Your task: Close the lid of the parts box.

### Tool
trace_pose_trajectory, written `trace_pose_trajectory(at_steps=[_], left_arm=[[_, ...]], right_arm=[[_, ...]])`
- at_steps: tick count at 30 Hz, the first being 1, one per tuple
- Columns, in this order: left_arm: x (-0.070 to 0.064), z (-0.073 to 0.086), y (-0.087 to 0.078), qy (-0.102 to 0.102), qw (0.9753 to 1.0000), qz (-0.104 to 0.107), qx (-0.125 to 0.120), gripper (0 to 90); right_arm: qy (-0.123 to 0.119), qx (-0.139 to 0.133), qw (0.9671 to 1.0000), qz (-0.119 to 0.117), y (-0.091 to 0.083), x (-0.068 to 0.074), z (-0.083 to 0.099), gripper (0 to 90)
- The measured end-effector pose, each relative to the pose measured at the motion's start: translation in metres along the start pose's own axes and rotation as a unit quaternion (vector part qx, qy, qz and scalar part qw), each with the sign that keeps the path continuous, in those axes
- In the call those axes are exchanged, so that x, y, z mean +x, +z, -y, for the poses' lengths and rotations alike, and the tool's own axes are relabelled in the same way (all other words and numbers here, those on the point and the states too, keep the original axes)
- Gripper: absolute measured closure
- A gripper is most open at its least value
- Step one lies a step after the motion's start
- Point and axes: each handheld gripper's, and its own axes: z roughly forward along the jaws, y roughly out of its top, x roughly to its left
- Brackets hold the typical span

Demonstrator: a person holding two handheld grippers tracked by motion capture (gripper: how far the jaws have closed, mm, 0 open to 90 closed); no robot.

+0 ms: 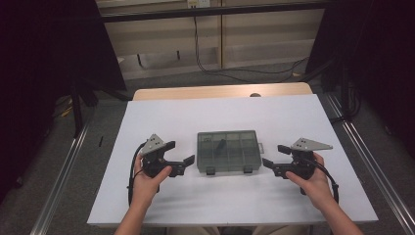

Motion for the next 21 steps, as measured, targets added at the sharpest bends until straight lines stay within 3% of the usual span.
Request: trace_pose_trajectory(at_steps=[21], left_arm=[[0.014, 0.012, -0.026, -0.002, 0.9995, 0.008, -0.03, 5.2]], right_arm=[[-0.013, 0.001, 0.9999, 0.004, -0.006, 0.003, 0.006, 11.1]])
